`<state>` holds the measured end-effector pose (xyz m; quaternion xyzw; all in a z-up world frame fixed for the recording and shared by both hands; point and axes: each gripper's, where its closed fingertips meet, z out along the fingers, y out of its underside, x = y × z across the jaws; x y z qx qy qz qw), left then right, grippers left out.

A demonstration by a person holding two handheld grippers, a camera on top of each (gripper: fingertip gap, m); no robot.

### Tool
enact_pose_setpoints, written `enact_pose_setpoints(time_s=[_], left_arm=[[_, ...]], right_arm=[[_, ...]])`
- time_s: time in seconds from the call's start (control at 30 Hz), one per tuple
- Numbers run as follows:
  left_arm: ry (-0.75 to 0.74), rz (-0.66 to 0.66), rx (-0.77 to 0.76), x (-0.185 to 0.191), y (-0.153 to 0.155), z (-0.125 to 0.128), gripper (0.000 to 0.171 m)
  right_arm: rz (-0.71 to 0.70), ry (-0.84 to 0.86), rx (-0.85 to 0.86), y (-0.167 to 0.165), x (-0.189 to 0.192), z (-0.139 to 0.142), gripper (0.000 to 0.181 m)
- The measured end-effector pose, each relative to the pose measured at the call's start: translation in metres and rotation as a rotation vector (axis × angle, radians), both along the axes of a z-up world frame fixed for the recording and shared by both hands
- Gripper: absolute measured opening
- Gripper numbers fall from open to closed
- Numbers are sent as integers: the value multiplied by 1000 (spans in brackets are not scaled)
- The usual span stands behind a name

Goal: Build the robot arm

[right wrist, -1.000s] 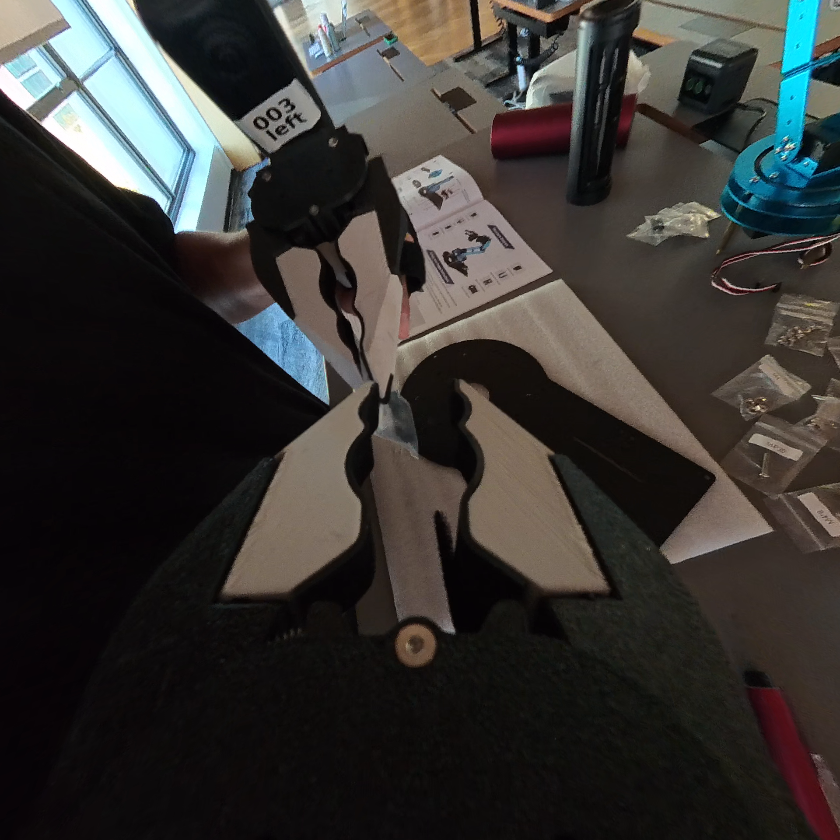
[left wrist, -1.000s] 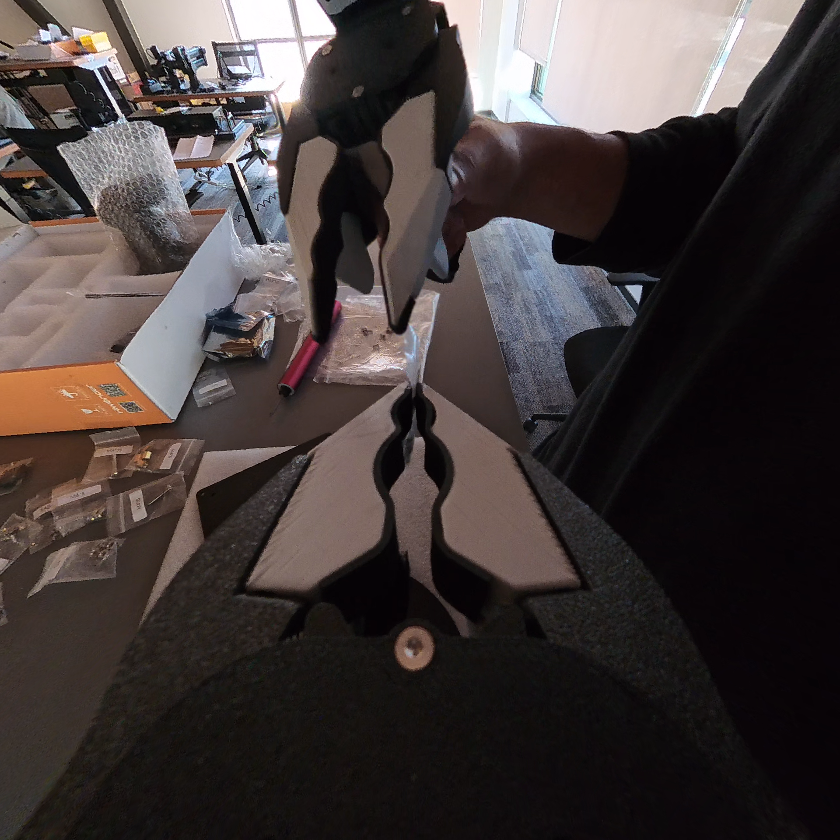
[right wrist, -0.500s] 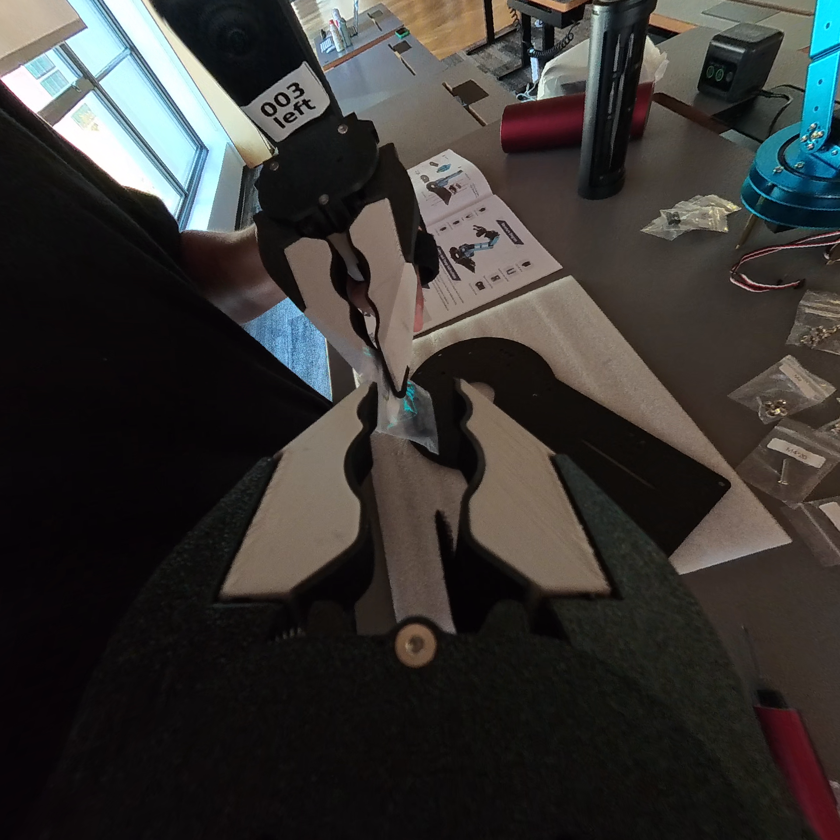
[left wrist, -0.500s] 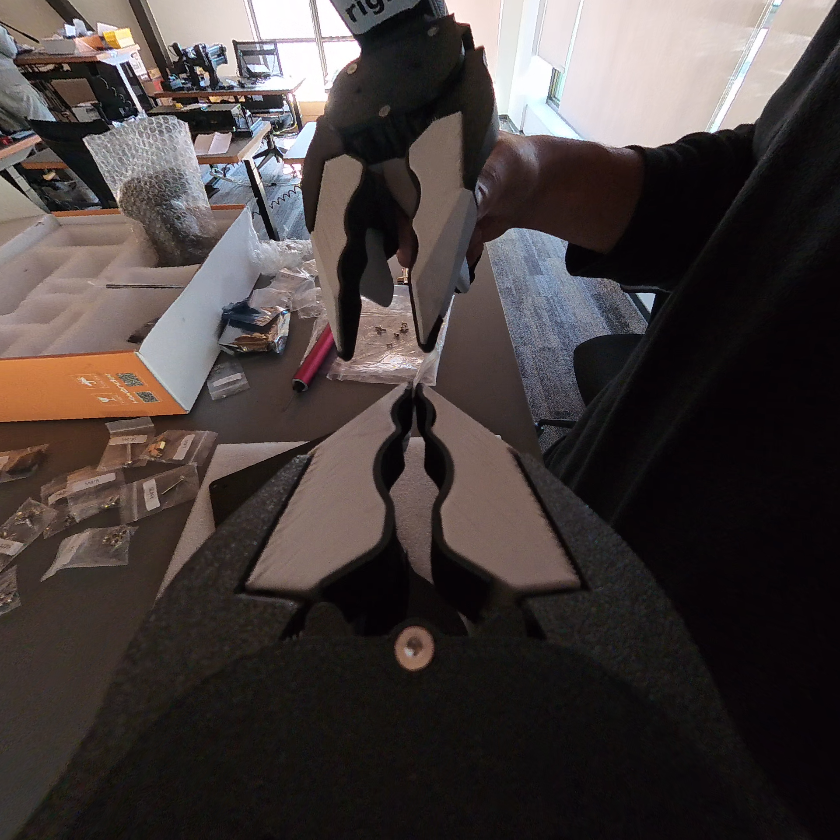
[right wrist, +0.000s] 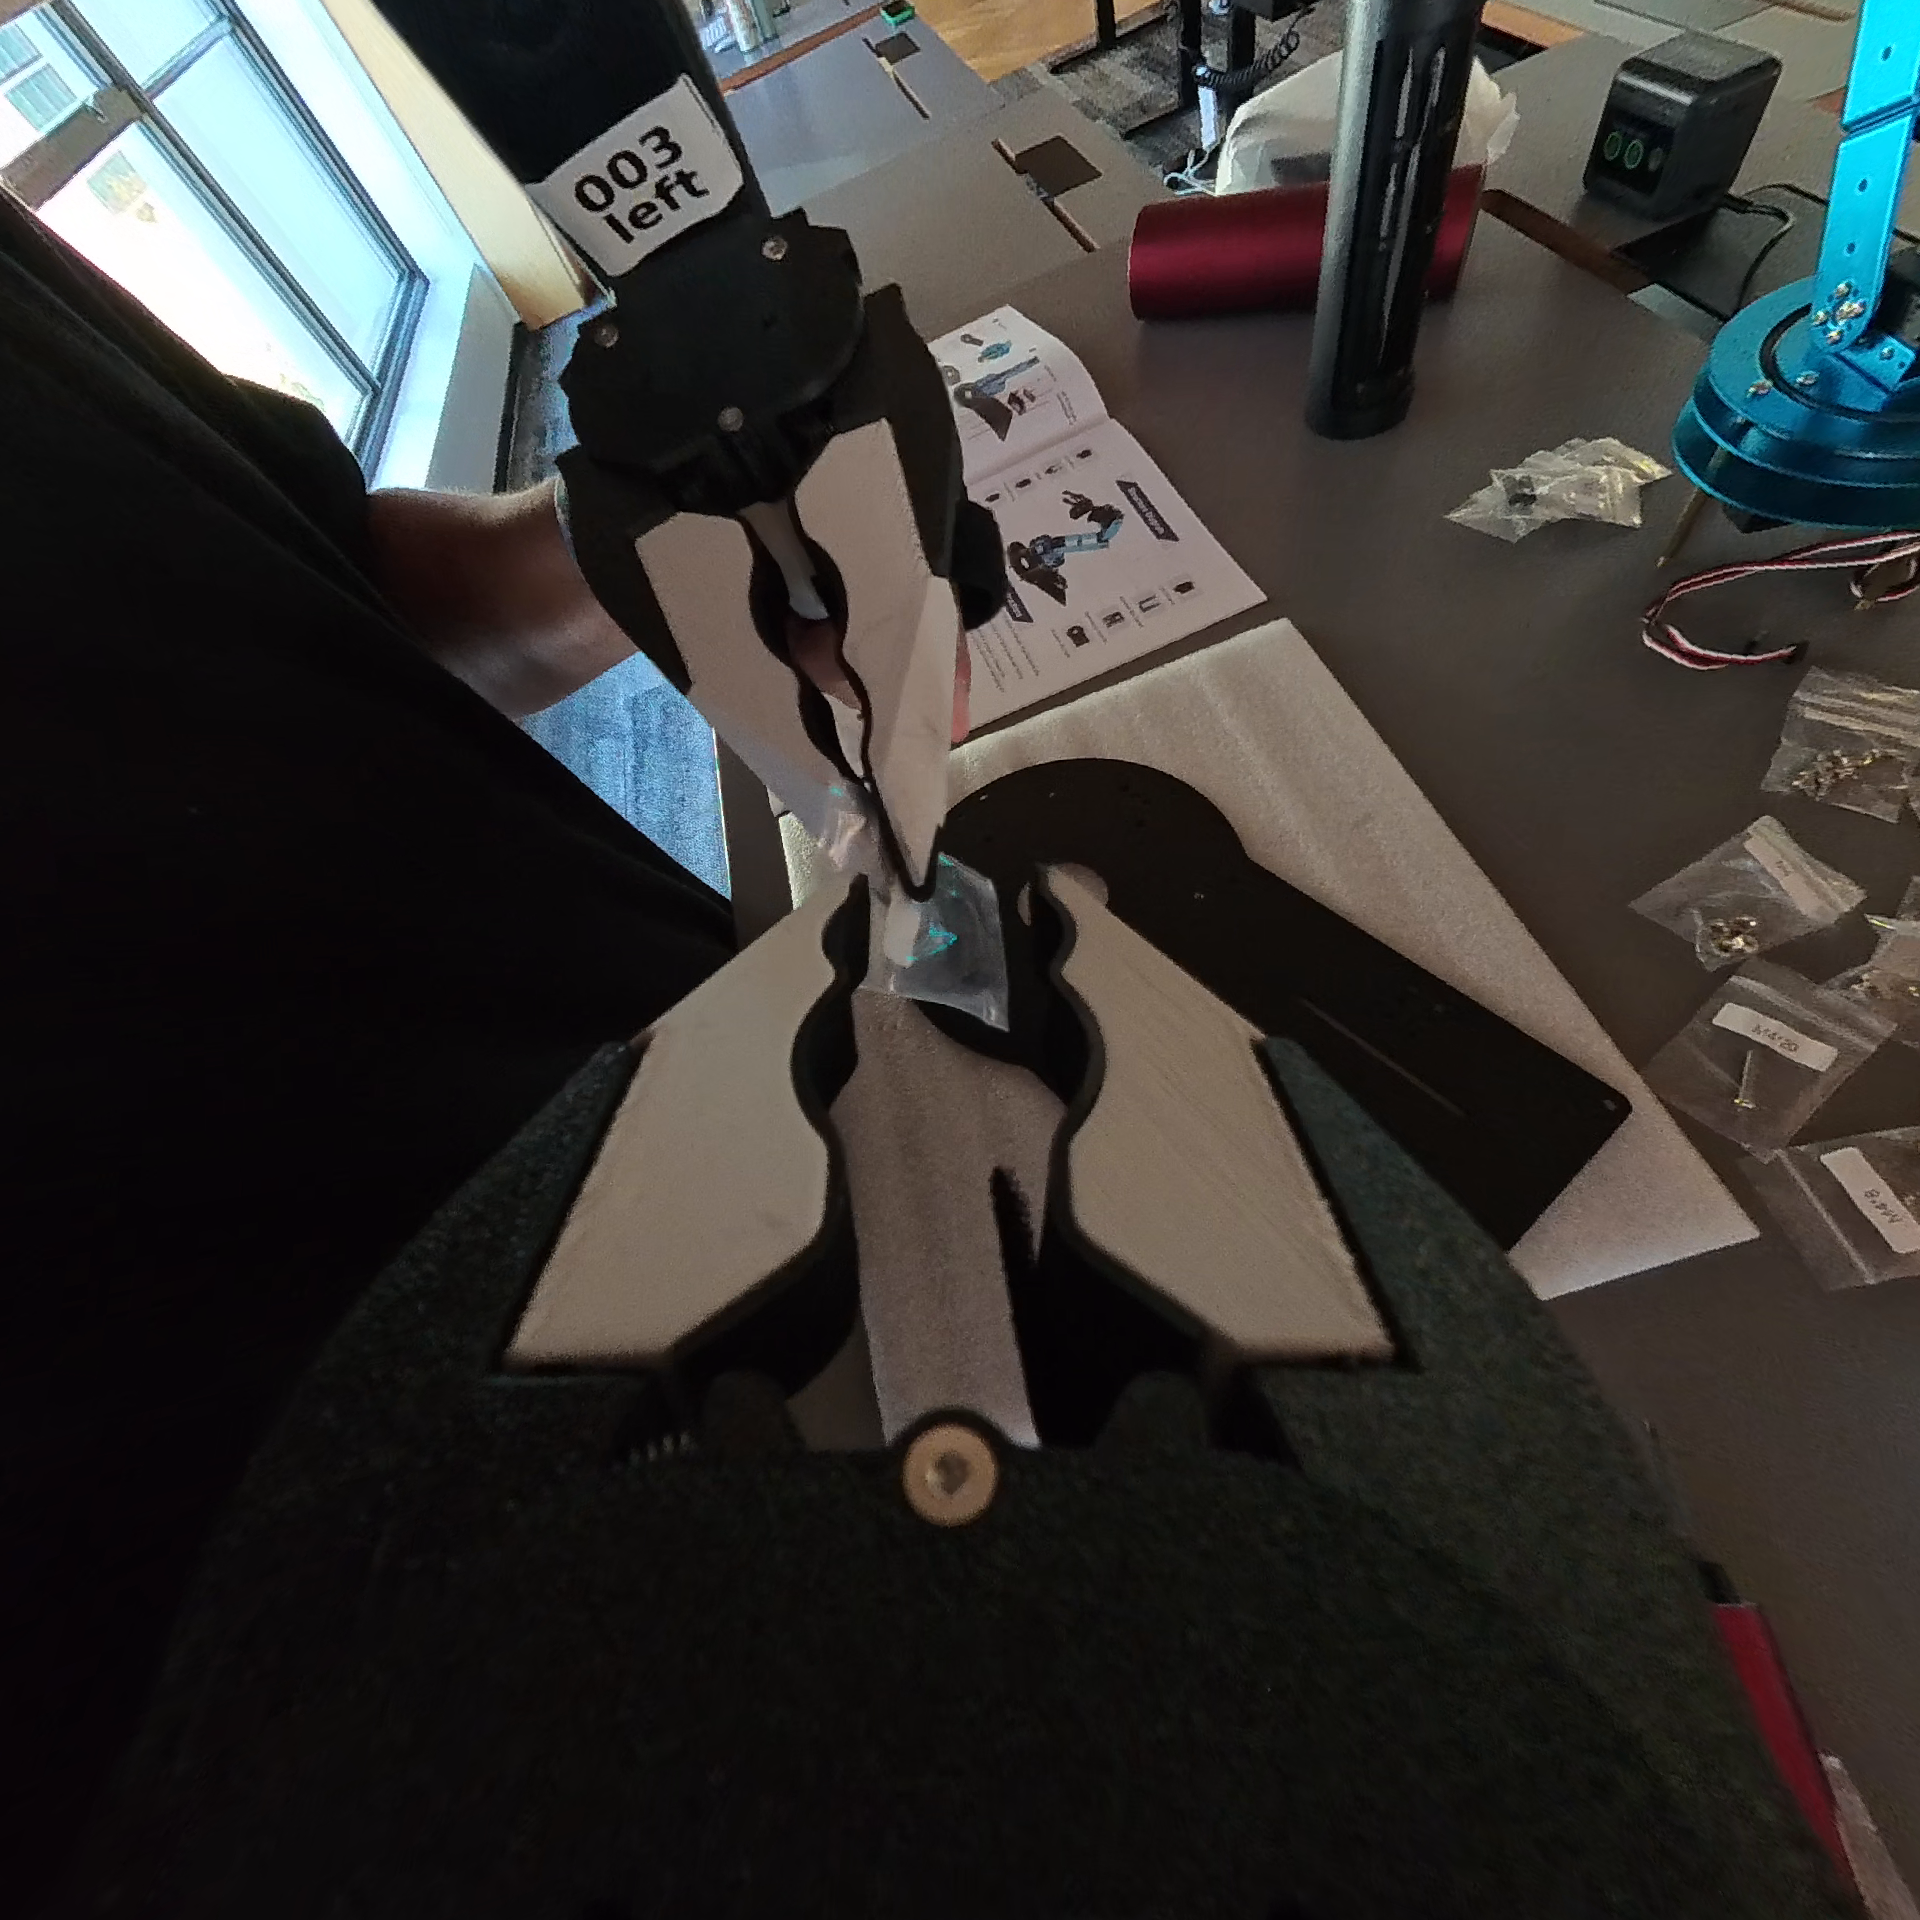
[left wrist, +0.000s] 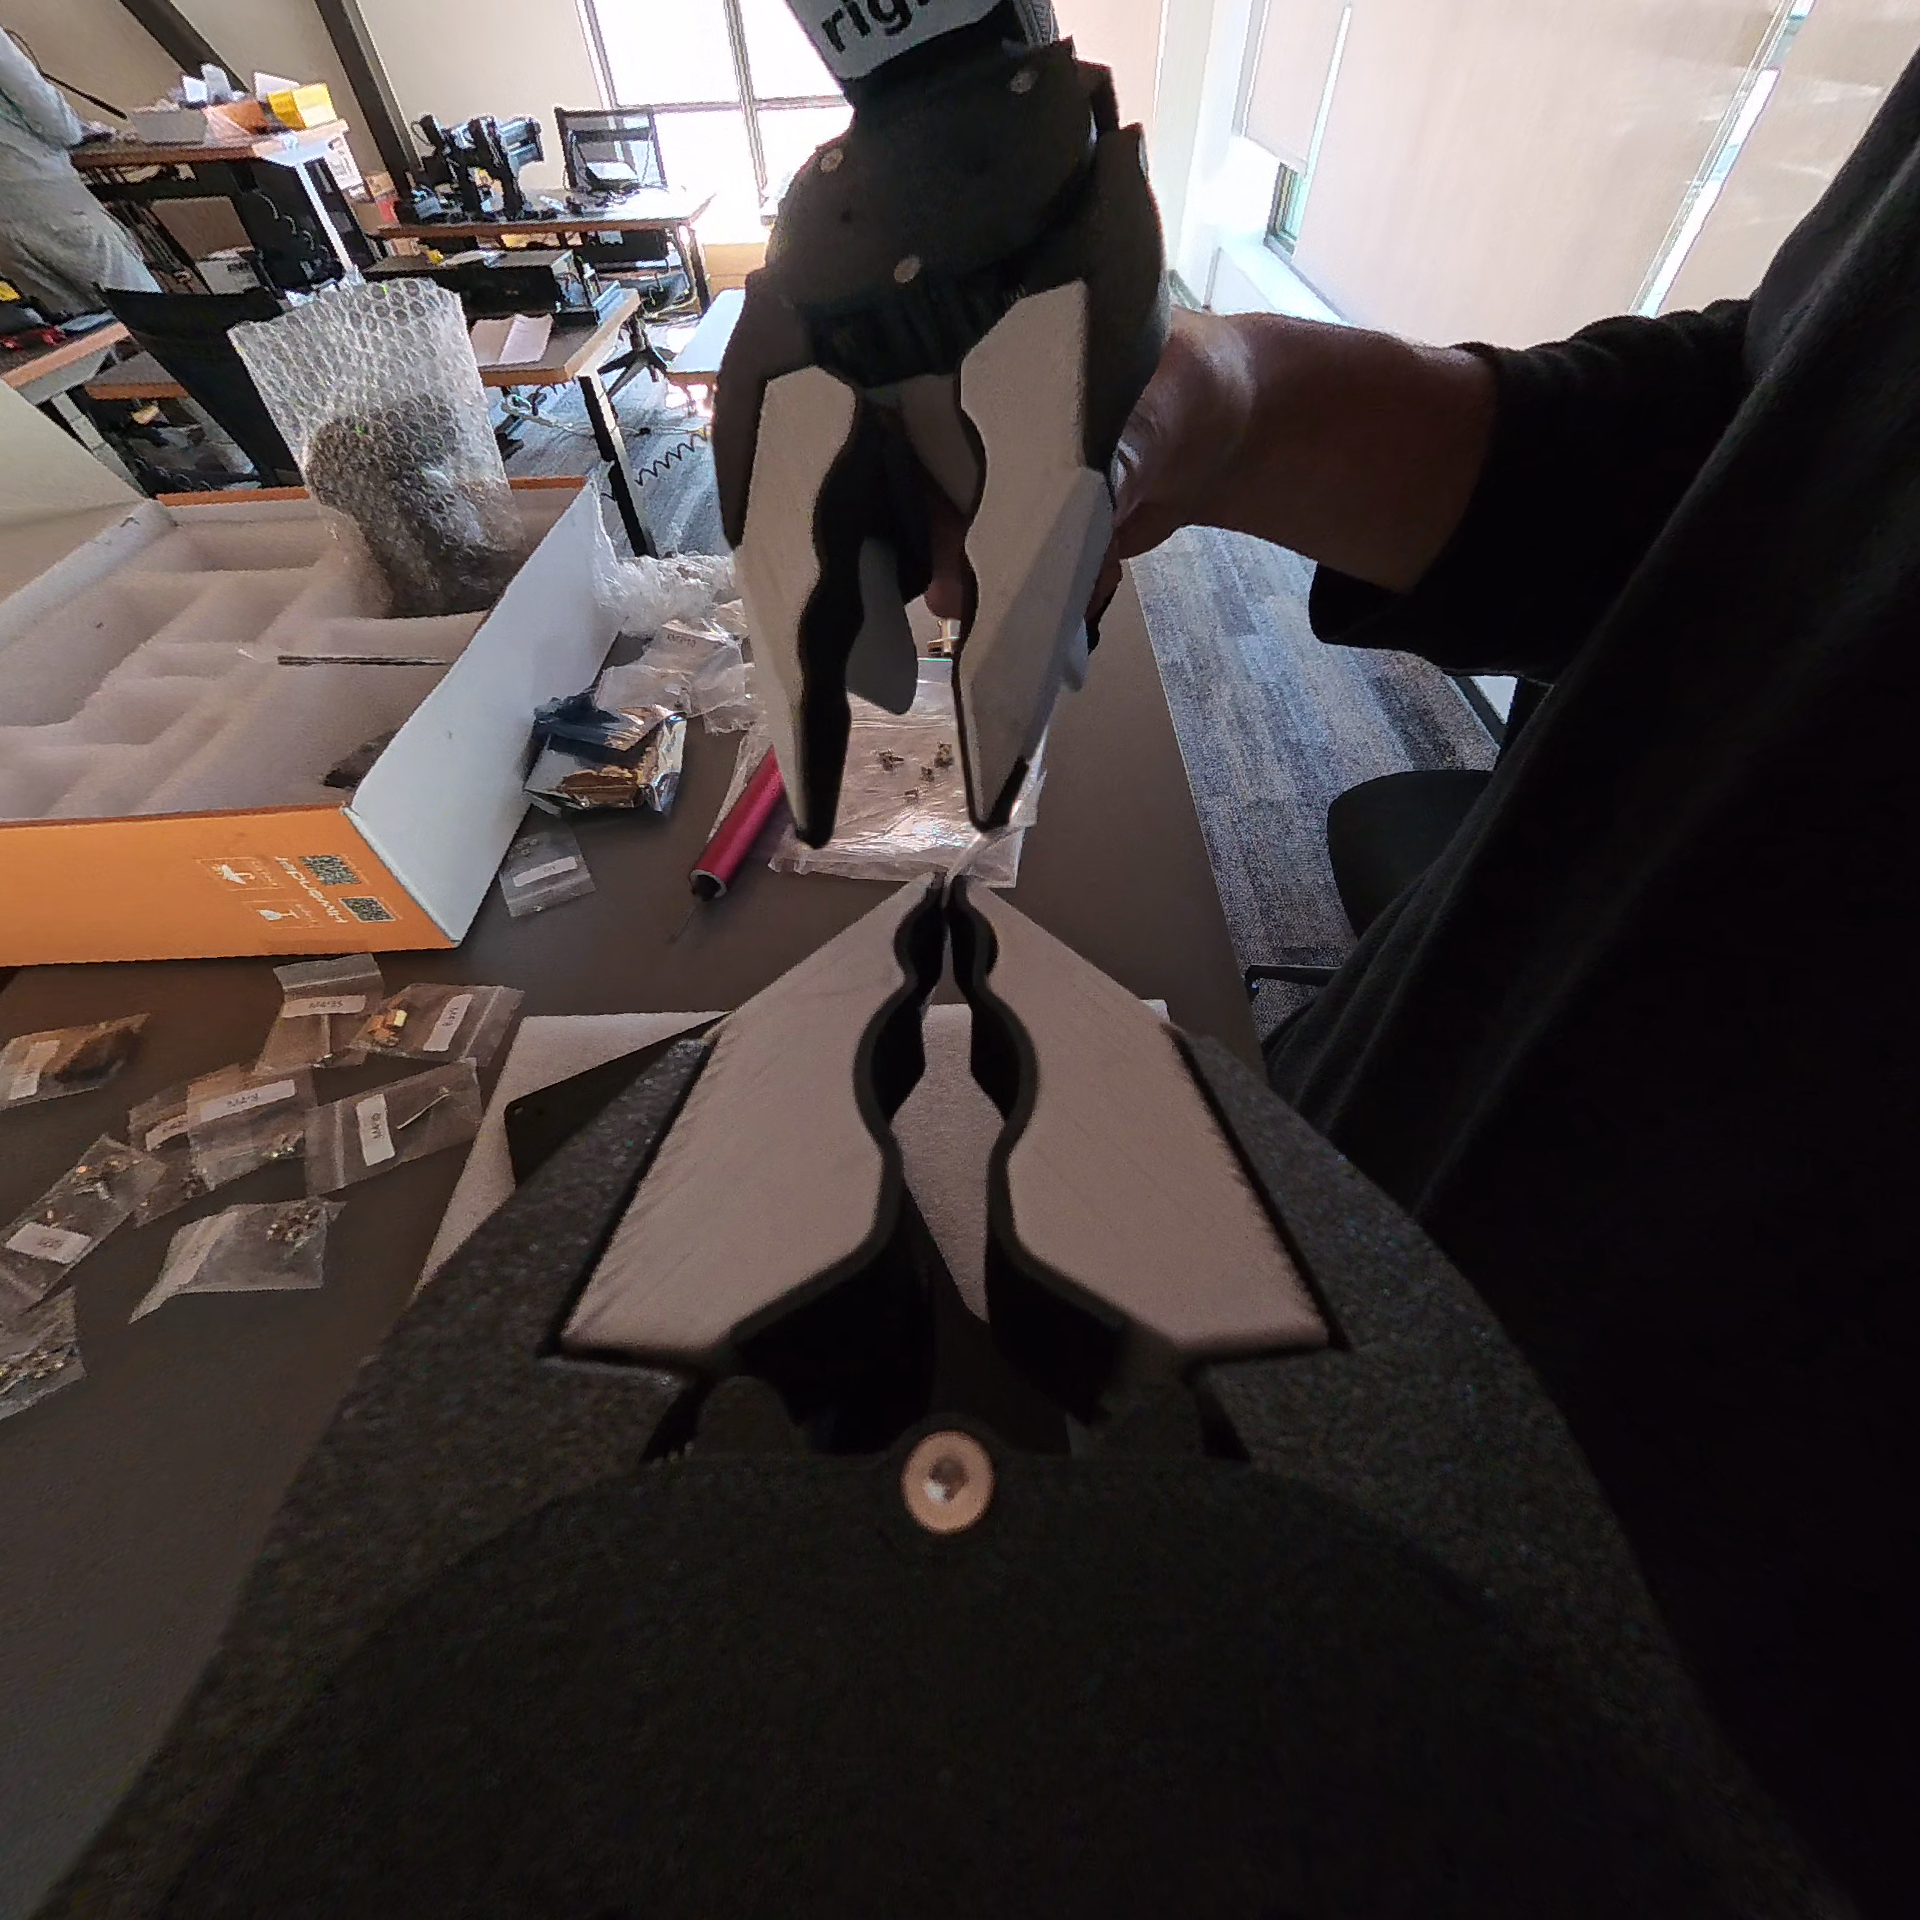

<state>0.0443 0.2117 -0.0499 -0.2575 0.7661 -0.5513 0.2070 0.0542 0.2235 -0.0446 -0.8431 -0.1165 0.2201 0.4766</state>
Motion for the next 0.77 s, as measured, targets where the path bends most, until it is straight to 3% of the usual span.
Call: enact_pose_setpoints(time_s=[0.27,0.5,0.77], left_arm=[[-13,9,20,1,0,-1,0],[-38,17,-5,-3,3,8,0],[-41,12,6,-3,2,8,0]], right_arm=[[-6,-6,-15,1,0,-3,32],[-47,-20,28,-7,16,18,32],[-28,-6,50,-1,8,24,32]])
